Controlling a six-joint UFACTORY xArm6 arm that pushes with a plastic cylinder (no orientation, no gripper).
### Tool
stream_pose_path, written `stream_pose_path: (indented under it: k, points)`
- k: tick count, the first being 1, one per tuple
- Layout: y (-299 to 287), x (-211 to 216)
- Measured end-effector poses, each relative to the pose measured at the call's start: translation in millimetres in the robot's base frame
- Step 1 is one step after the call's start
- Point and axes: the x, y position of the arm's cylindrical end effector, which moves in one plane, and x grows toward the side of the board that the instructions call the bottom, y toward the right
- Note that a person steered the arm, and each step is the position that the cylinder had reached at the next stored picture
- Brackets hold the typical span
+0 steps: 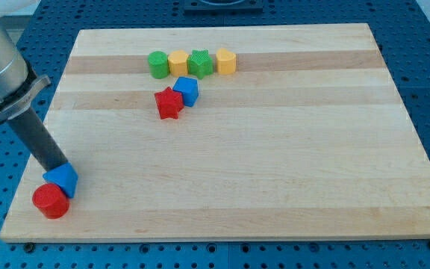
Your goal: Push the red star towards the blue triangle
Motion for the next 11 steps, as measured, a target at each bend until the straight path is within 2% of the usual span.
stream_pose_path:
  k: [1,3,4,5,6,7,8,9,10,11]
  points:
    - [48,-22]
    - [181,-37]
    - [218,-75]
    - [219,-116]
    - [188,-138]
    - [119,-134]
    - [70,-109]
    - [88,-116]
    - [138,-137]
    - [176,-136]
